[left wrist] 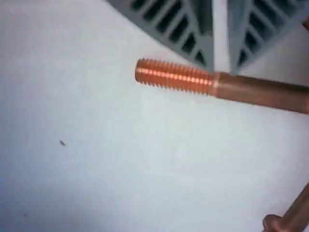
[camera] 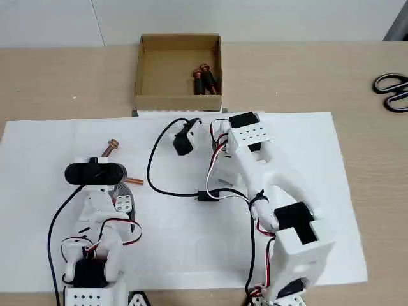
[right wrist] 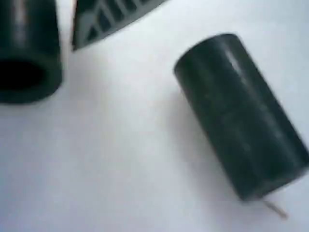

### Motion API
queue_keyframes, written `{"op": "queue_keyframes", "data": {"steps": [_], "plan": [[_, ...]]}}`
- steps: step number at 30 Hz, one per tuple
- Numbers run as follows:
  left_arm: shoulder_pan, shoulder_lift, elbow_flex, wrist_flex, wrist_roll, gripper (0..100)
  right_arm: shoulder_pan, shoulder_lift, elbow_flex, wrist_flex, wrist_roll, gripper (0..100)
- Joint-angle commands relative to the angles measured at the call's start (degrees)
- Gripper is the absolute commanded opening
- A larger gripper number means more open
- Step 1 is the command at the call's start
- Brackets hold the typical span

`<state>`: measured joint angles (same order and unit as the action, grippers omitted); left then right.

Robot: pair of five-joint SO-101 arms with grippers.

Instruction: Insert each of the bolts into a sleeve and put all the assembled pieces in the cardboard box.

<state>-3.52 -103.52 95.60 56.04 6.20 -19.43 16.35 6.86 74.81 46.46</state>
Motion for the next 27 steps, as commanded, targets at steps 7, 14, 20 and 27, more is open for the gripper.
{"op": "queue_keyframes", "data": {"steps": [7, 14, 20, 27], "plan": [[-0.3, -0.6, -0.3, -1.2, 0.1, 1, 1.1, 3.7, -0.7, -0.5, -0.3, 2.4], [-0.3, -0.6, -0.3, -1.2, 0.1, 1, 1.1, 2.8, -1.1, 0.1, -0.6, 2.4], [-0.3, -0.6, -0.3, -1.2, -0.1, 1, 1.5, -9.1, -1.2, 4.4, -5.1, 1.0], [-0.3, -0.6, -0.3, -1.2, -0.1, 1, 3.8, -18.3, -1.1, 8.4, -9.1, 0.9]]}}
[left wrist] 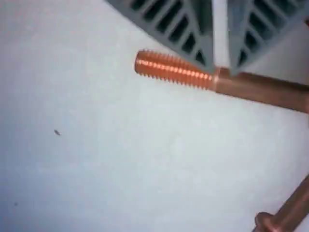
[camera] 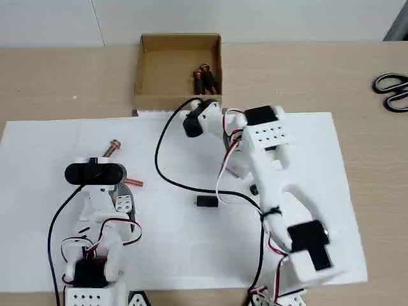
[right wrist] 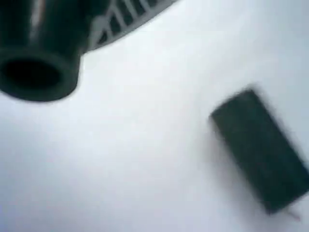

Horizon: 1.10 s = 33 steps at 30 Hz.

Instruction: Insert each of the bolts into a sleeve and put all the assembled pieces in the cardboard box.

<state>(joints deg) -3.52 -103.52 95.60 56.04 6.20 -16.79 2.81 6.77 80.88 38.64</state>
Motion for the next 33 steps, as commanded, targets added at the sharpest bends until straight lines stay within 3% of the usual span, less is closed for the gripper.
{"op": "queue_keyframes", "data": {"steps": [1, 6, 14, 22, 26, 33], "plan": [[-0.3, -0.6, -0.3, -1.2, -0.1, 1, 1.7, -5.3, -1.0, 3.2, -1.3, 0.9], [-0.3, -0.6, -0.3, -1.2, -0.1, 1, 3.9, -9.6, -1.2, 6.2, -5.3, 0.9], [0.2, -0.5, -0.7, -1.3, -0.2, 1, 7.8, -19.9, 2.3, 14.8, -19.3, 0.9], [0.1, 0.4, -15.5, 4.2, -3.2, 1, 11.5, -30.0, 12.4, 17.1, -22.9, 0.9], [-0.2, 8.2, -21.2, 7.3, -4.8, 1, 15.0, -37.1, 14.2, 17.1, -22.9, 0.8], [-0.2, 34.6, -41.4, 7.8, -4.7, 1, 20.4, -45.2, 19.8, 17.2, -24.5, 0.3]]}}
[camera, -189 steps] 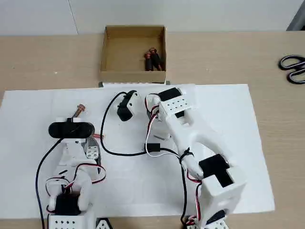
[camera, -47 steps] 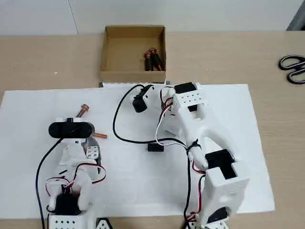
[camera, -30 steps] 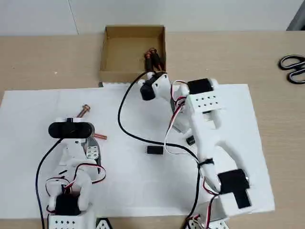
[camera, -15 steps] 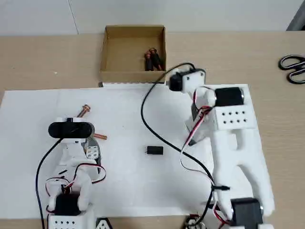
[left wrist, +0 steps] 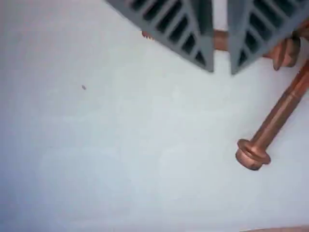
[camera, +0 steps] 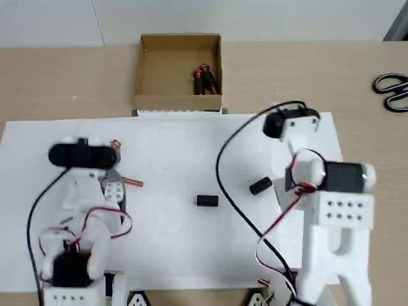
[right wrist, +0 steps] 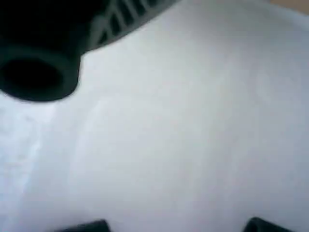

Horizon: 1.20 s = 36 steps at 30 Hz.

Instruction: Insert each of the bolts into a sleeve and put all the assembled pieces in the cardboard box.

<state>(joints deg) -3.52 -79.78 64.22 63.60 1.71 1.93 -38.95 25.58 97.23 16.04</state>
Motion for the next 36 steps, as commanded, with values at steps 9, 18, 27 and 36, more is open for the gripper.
{"op": "queue_keyframes", "data": {"steps": [9, 18, 27, 36], "plan": [[-0.2, 44.8, -35.0, 5.3, -0.5, 1, 3.6, -7.4, 4.4, -0.6, -8.2, 0.3], [-1.1, 74.0, -56.3, 20.9, -0.5, 1, 3.6, -7.8, 5.8, -1.4, -8.4, 0.3], [-9.0, 97.1, -79.5, 36.8, -14.6, 1, 11.1, -7.4, 6.0, -1.5, -8.0, 0.3], [-10.6, 108.7, -87.6, 36.7, -24.8, 1, 11.6, -7.9, 7.8, -3.1, -7.9, 0.3]]}}
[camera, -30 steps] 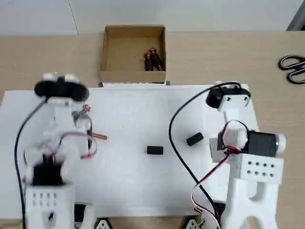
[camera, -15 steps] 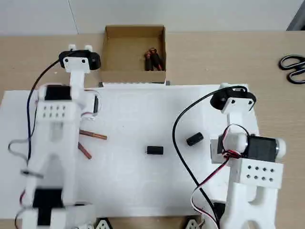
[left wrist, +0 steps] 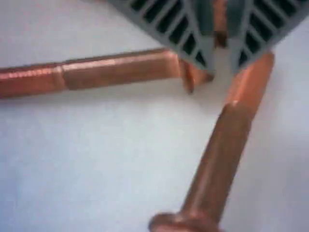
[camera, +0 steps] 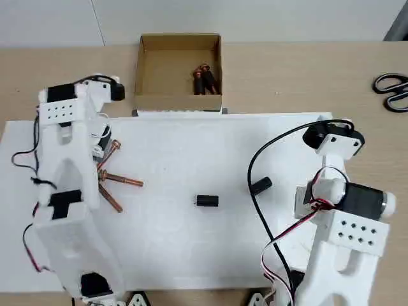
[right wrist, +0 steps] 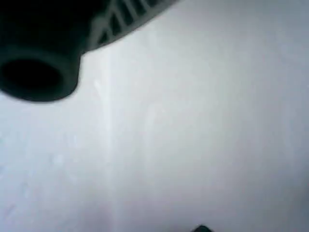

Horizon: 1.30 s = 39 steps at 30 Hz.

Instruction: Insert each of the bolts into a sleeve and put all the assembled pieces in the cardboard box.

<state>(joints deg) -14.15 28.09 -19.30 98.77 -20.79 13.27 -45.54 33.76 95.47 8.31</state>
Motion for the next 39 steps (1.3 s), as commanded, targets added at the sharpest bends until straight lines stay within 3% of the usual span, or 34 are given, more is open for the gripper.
{"op": "queue_keyframes", "data": {"steps": [1, 10, 17, 39], "plan": [[0.0, 1.7, -5.5, 1.6, -3.1, 1, 0.3, -1.3, -0.4, -1.4, -0.2, 0.3], [0.3, 8.6, -19.5, 1.7, -6.3, 1, 0.3, -0.7, 0.8, -3.6, -0.2, 0.3], [1.5, 12.4, -19.6, 1.7, -7.2, 7, 0.3, -0.7, 4.7, -7.9, -0.4, 0.3], [6.2, 8.0, -16.0, 1.8, -7.1, 7, 0.3, -0.7, 5.0, -8.1, -0.5, 0.3]]}}
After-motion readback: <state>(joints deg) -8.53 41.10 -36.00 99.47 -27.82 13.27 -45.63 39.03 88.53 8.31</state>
